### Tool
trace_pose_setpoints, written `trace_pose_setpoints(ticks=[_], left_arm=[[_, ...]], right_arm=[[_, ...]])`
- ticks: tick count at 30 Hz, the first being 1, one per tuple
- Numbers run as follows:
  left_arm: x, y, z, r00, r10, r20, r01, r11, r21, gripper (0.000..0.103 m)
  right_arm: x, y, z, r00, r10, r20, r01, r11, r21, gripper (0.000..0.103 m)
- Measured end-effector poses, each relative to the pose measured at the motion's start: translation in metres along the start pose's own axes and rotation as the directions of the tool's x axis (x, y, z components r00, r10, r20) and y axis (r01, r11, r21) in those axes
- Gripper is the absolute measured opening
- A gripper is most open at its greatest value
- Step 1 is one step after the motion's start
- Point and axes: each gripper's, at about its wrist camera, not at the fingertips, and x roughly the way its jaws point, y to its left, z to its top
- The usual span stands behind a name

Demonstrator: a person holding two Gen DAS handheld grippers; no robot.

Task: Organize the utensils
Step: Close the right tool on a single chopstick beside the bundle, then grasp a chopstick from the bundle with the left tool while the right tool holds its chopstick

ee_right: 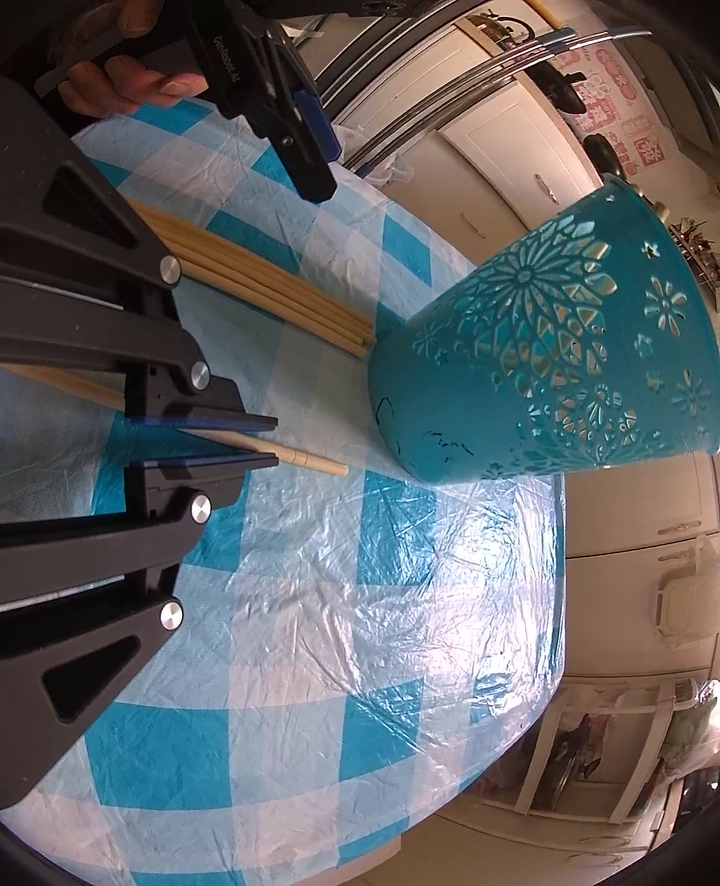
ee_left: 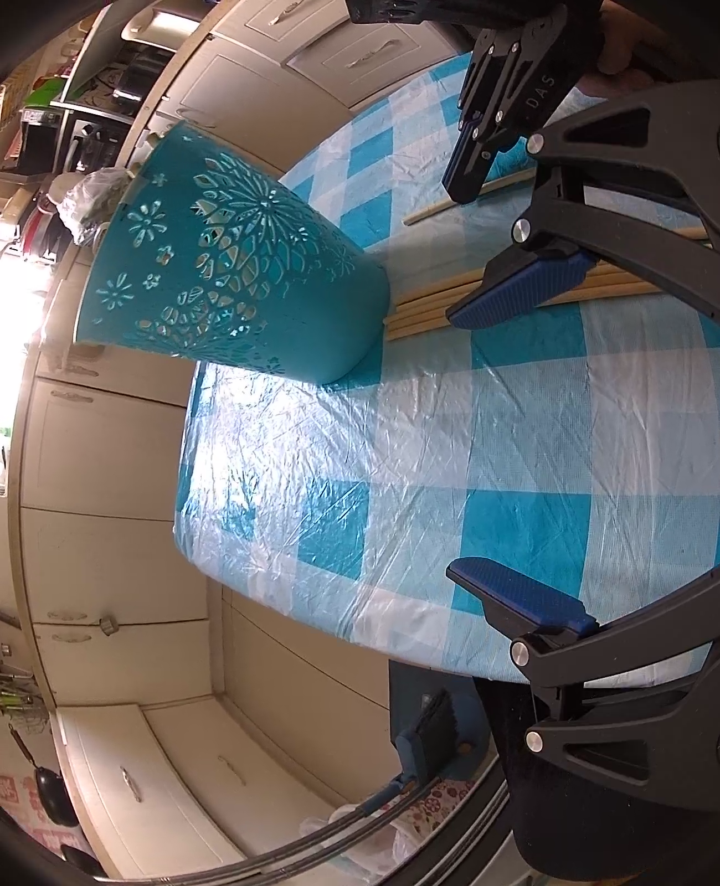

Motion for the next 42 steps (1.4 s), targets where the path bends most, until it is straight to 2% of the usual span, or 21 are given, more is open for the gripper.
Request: trace_pose_setpoints(ticks=[12, 15, 26, 28, 31, 33, 35, 36, 40, 42], left_arm=[[0.023, -0.028, 0.009, 0.994, 0.072, -0.081, -0.066, 0.996, 0.063, 0.081], [0.03, -0.04, 0.009, 0.988, 0.124, -0.092, -0.113, 0.987, 0.118, 0.081], [0.042, -0.042, 0.012, 0.98, 0.148, -0.133, -0.13, 0.983, 0.129, 0.081], [0.042, -0.039, 0.012, 0.982, 0.133, -0.137, -0.118, 0.986, 0.118, 0.079], [0.043, -0.041, 0.016, 0.984, 0.103, -0.143, -0.085, 0.988, 0.127, 0.064], [0.045, -0.045, 0.019, 0.985, 0.087, -0.148, -0.066, 0.988, 0.141, 0.047], [0.045, -0.05, 0.021, 0.985, 0.074, -0.155, -0.049, 0.986, 0.157, 0.037], [0.046, -0.052, 0.021, 0.985, 0.07, -0.158, -0.045, 0.986, 0.161, 0.034], [0.047, -0.055, 0.023, 0.984, 0.067, -0.168, -0.039, 0.985, 0.166, 0.032], [0.047, -0.056, 0.024, 0.983, 0.06, -0.171, -0.03, 0.985, 0.169, 0.013]], right_arm=[[0.001, -0.001, -0.001, 1.0, 0.018, 0.002, -0.018, 1.0, 0.013, 0.008], [0.001, -0.001, -0.002, 1.0, 0.022, 0.002, -0.022, 1.0, 0.017, 0.008], [0.0, -0.002, -0.002, 1.0, 0.022, 0.003, -0.022, 1.0, 0.015, 0.008], [0.0, -0.002, -0.002, 1.0, 0.016, 0.004, -0.016, 1.0, 0.008, 0.008], [0.001, 0.001, -0.002, 1.0, 0.006, 0.003, -0.006, 1.0, -0.004, 0.008], [0.001, 0.003, -0.002, 1.0, 0.003, 0.002, -0.003, 1.0, -0.01, 0.008], [0.002, 0.003, -0.001, 1.0, 0.001, 0.0, -0.001, 1.0, -0.014, 0.008], [0.002, 0.003, 0.0, 1.0, 0.001, 0.0, -0.001, 1.0, -0.014, 0.008], [0.003, 0.004, 0.0, 1.0, -0.001, -0.002, 0.001, 1.0, -0.016, 0.008], [0.003, 0.004, 0.001, 1.0, 0.001, -0.002, -0.001, 1.0, -0.015, 0.008]])
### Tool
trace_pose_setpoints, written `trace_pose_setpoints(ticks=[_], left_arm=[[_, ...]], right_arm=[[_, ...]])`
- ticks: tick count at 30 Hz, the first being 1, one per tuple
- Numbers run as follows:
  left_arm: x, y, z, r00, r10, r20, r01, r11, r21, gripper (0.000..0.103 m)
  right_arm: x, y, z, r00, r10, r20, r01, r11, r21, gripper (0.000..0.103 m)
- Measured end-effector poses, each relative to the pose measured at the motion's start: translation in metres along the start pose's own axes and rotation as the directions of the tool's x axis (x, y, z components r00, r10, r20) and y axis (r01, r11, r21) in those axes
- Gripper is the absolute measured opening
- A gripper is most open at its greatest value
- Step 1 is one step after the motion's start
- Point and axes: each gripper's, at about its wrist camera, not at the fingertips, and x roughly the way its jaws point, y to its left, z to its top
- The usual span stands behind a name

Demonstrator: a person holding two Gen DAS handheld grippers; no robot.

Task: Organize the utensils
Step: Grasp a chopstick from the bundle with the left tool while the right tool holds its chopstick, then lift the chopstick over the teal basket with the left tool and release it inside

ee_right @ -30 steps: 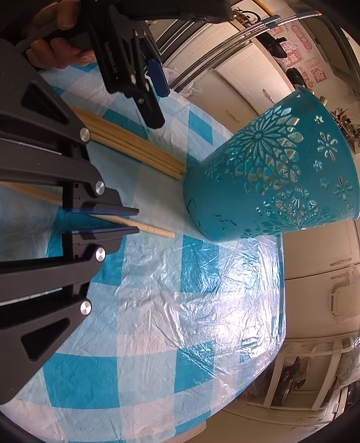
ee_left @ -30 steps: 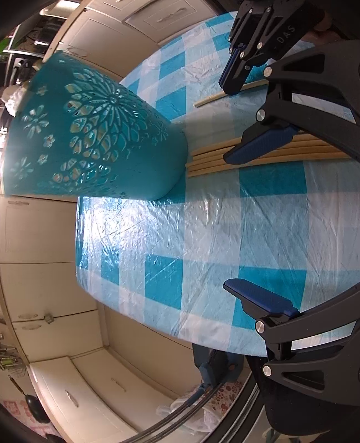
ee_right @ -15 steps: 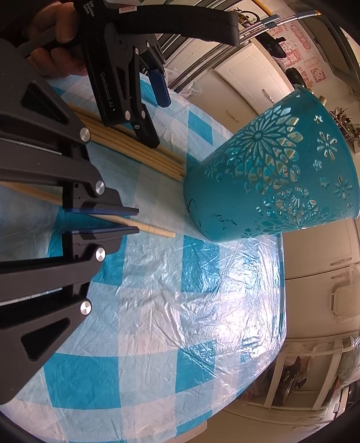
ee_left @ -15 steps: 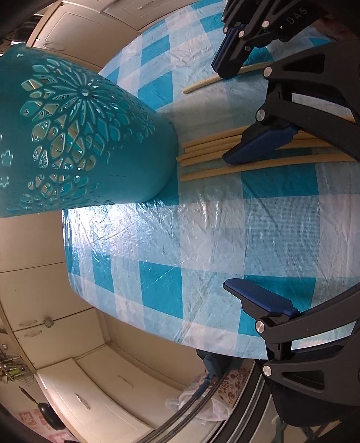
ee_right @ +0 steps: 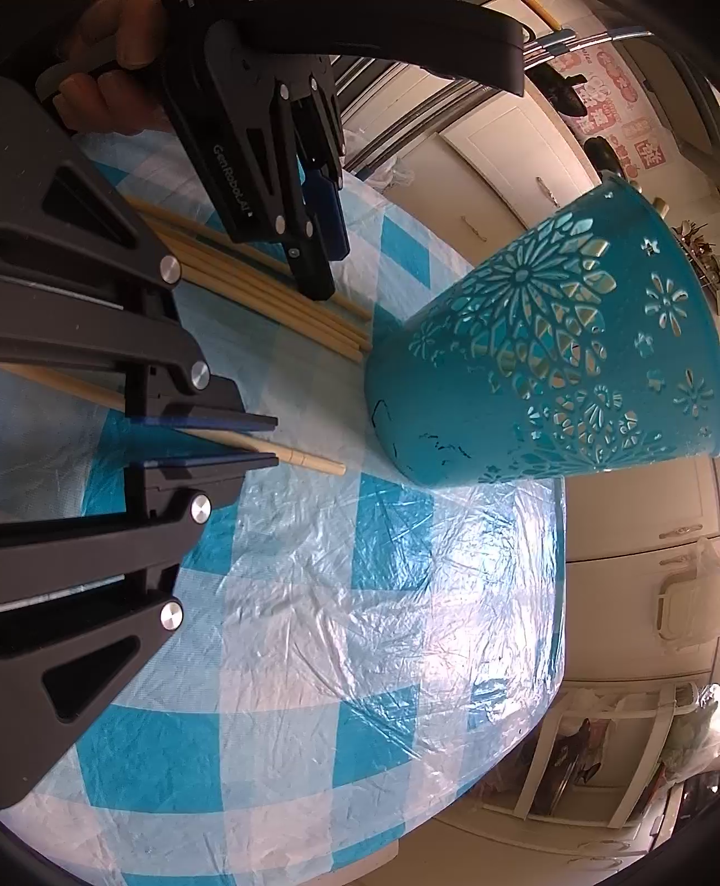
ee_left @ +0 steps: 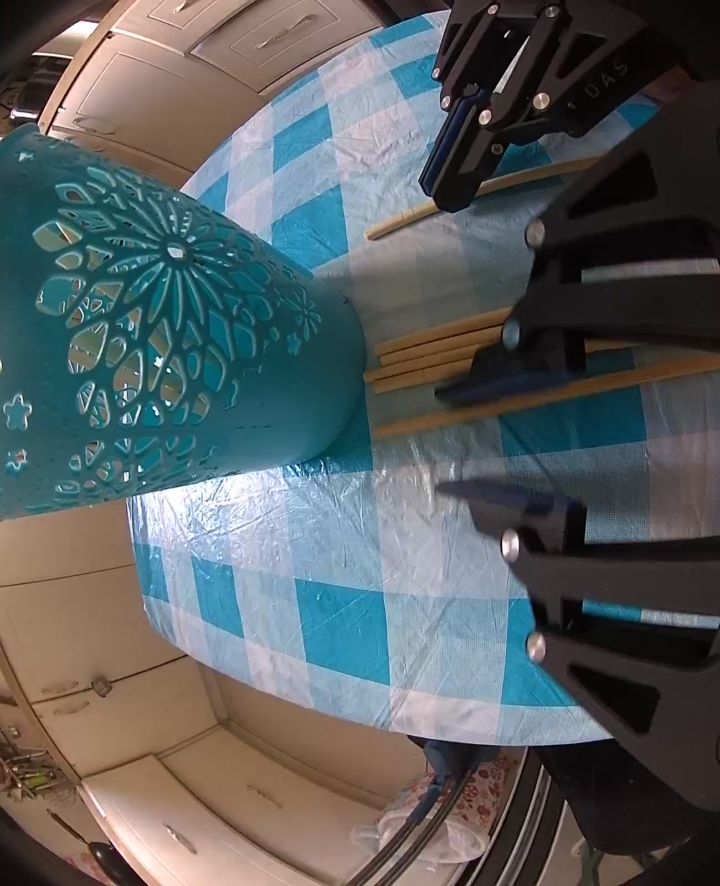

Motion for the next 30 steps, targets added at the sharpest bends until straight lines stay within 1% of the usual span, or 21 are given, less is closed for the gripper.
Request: trace_pose_setpoints(ticks=[2, 7, 10, 15, 19, 26, 30], left_arm=[[-0.001, 0.0, 0.001, 1.0, -0.019, -0.011, 0.019, 1.0, -0.005, 0.005], [-0.007, 0.005, -0.008, 0.999, -0.042, -0.027, 0.042, 0.999, -0.026, 0.005], [-0.014, 0.007, -0.012, 0.999, -0.042, -0.027, 0.041, 0.999, -0.028, 0.005], [-0.033, 0.012, -0.017, 0.999, -0.033, 0.0, 0.033, 0.999, -0.032, 0.005], [-0.053, 0.016, -0.018, 0.999, -0.031, 0.036, 0.032, 0.999, -0.031, 0.005], [-0.083, 0.015, -0.022, 0.996, -0.02, 0.09, 0.022, 1.0, -0.016, 0.005], [-0.098, 0.015, -0.022, 0.993, -0.026, 0.117, 0.028, 0.999, -0.018, 0.005]], right_arm=[[0.0, -0.001, 0.0, 1.0, 0.004, 0.0, -0.004, 1.0, 0.004, 0.008], [0.0, -0.002, 0.0, 1.0, 0.009, 0.001, -0.009, 1.0, 0.007, 0.008], [0.0, -0.002, 0.0, 1.0, 0.009, 0.001, -0.009, 1.0, 0.007, 0.008], [0.0, -0.001, 0.0, 1.0, 0.003, 0.001, -0.003, 1.0, 0.001, 0.008], [0.0, 0.0, -0.001, 1.0, 0.003, 0.002, -0.003, 1.0, -0.003, 0.01], [0.0, 0.003, -0.002, 1.0, -0.006, 0.004, 0.006, 1.0, -0.014, 0.011], [0.0, 0.006, -0.002, 1.0, -0.006, 0.005, 0.006, 1.0, -0.026, 0.014]])
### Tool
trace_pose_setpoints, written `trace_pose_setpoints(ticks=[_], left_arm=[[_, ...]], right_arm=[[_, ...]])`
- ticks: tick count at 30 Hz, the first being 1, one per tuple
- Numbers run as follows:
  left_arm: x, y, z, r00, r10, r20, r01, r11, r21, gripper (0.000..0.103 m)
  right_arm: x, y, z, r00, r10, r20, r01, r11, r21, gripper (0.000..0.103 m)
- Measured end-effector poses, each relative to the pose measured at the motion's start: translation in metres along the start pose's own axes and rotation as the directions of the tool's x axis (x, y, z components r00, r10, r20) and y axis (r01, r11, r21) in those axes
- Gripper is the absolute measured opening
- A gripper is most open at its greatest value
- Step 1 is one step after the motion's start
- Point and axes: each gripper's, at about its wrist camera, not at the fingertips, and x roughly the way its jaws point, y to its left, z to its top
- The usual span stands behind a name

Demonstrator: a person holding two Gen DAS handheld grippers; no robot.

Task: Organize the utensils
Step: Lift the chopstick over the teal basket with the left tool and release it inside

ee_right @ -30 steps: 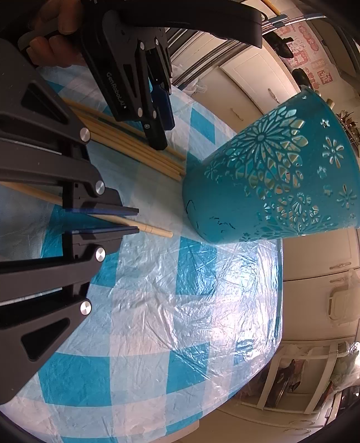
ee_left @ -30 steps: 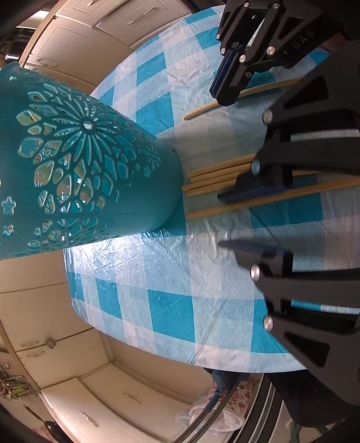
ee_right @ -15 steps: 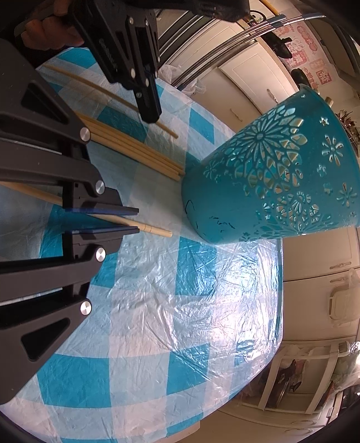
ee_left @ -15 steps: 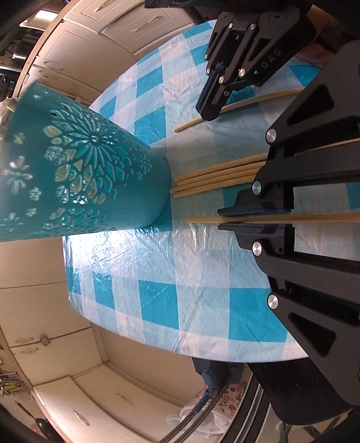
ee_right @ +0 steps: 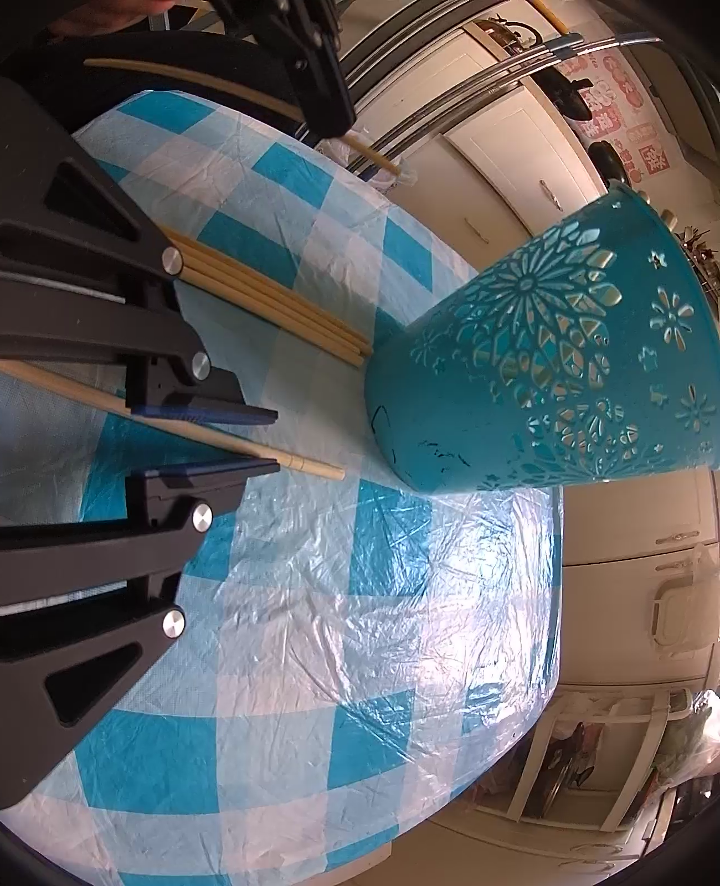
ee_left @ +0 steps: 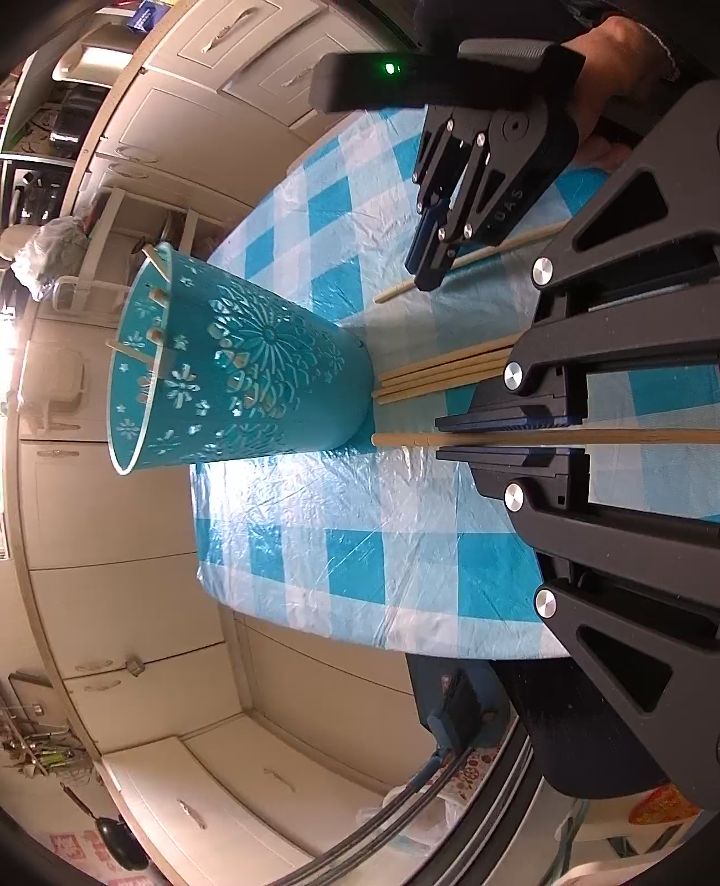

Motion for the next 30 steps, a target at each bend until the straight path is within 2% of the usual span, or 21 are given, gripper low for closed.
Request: trace_pose_setpoints(ticks=[9, 18, 23, 30], left_arm=[[-0.058, 0.018, 0.019, 0.991, -0.068, 0.117, 0.076, 0.995, -0.063, 0.005], [-0.11, 0.022, 0.062, 0.955, -0.119, 0.271, 0.148, 0.985, -0.092, 0.005], [-0.12, 0.015, 0.095, 0.918, -0.131, 0.374, 0.177, 0.98, -0.091, 0.005], [-0.112, 0.001, 0.151, 0.853, -0.114, 0.51, 0.177, 0.981, -0.078, 0.005]], right_arm=[[-0.001, 0.006, -0.002, 1.0, -0.005, 0.001, 0.005, 0.999, -0.033, 0.023], [-0.001, 0.007, -0.002, 1.0, -0.002, 0.002, 0.002, 0.999, -0.039, 0.026], [0.0, 0.009, -0.002, 1.0, -0.005, 0.002, 0.005, 0.999, -0.045, 0.027], [0.0, 0.011, -0.002, 1.0, 0.003, 0.002, -0.003, 0.999, -0.044, 0.029]])
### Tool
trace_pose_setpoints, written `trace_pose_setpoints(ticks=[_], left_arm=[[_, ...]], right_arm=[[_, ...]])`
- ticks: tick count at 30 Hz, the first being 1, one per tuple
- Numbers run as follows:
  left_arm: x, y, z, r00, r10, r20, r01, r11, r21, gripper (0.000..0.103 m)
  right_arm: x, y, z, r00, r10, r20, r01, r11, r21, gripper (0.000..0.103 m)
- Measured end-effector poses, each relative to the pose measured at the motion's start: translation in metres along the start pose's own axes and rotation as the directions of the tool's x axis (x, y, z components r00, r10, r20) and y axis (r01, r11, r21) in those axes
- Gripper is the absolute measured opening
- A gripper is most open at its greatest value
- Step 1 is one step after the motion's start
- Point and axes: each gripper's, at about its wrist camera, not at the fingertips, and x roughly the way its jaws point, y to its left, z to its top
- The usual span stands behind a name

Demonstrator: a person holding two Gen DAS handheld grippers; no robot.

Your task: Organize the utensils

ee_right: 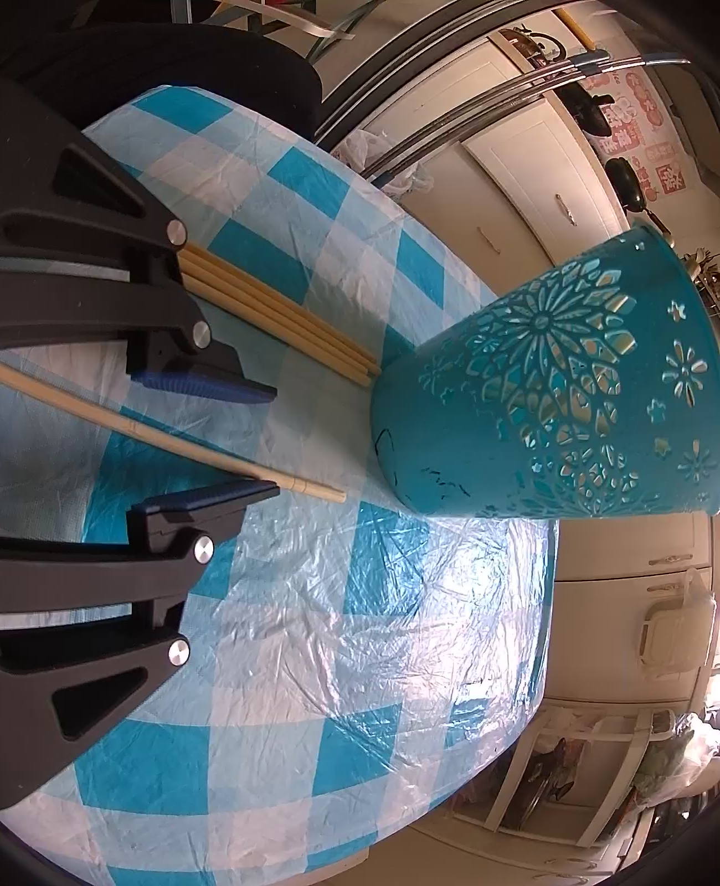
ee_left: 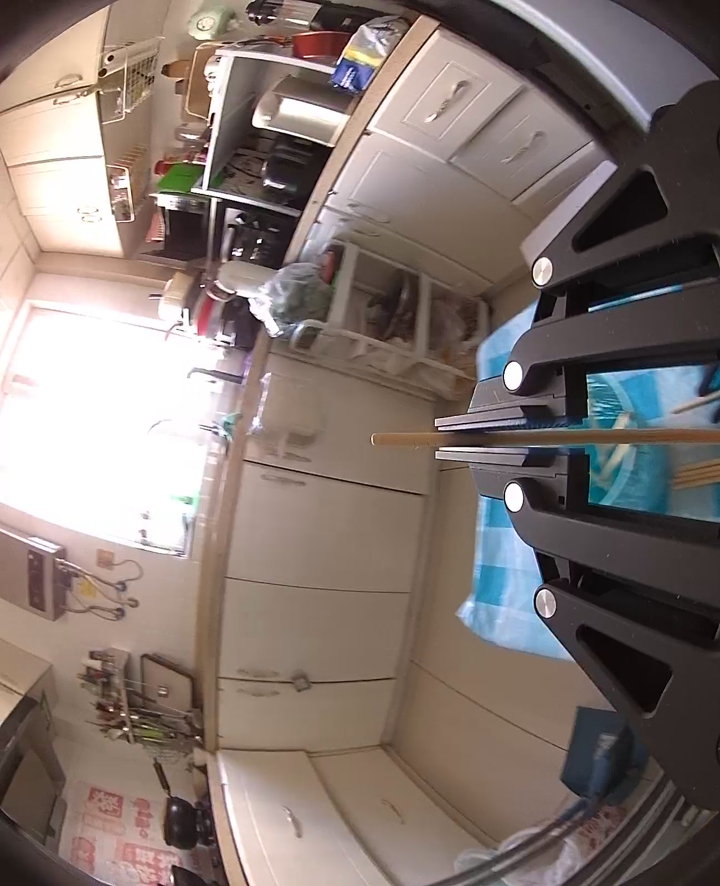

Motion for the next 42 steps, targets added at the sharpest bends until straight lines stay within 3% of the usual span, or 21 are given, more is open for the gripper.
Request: trace_pose_setpoints(ticks=[6, 14, 23, 32, 34, 36, 38, 42], left_arm=[[0.049, -0.002, 0.018, 0.998, 0.028, 0.061, -0.026, 0.999, -0.021, 0.005], [0.113, 0.021, -0.002, 0.997, 0.07, 0.016, -0.068, 0.992, -0.102, 0.005], [0.126, 0.025, -0.03, 0.997, 0.075, -0.028, -0.078, 0.993, -0.087, 0.005], [0.116, 0.013, -0.061, 0.985, 0.119, -0.121, -0.114, 0.992, 0.046, 0.006], [0.109, 0.012, -0.068, 0.981, 0.14, -0.135, -0.132, 0.989, 0.069, 0.012], [0.1, 0.011, -0.073, 0.976, 0.171, -0.136, -0.16, 0.983, 0.088, 0.035], [0.088, 0.011, -0.077, 0.973, 0.199, -0.118, -0.188, 0.977, 0.1, 0.051], [0.064, 0.011, -0.081, 0.965, 0.243, -0.097, -0.229, 0.963, 0.14, 0.062]], right_arm=[[0.001, 0.002, 0.001, 1.0, 0.008, -0.002, -0.008, 1.0, -0.01, 0.034], [0.002, 0.003, 0.0, 1.0, 0.015, -0.002, -0.015, 1.0, -0.014, 0.038], [0.002, 0.003, 0.001, 1.0, 0.02, -0.002, -0.02, 1.0, -0.011, 0.039], [0.002, 0.004, 0.001, 1.0, 0.013, -0.002, -0.013, 1.0, -0.019, 0.039], [0.002, 0.004, 0.001, 1.0, 0.012, -0.002, -0.012, 1.0, -0.021, 0.039], [0.001, 0.004, 0.001, 1.0, 0.008, -0.001, -0.008, 1.0, -0.024, 0.039], [0.001, 0.005, 0.0, 1.0, 0.004, 0.0, -0.004, 1.0, -0.028, 0.039], [0.0, 0.006, -0.001, 1.0, -0.008, 0.002, 0.008, 0.999, -0.034, 0.039]])
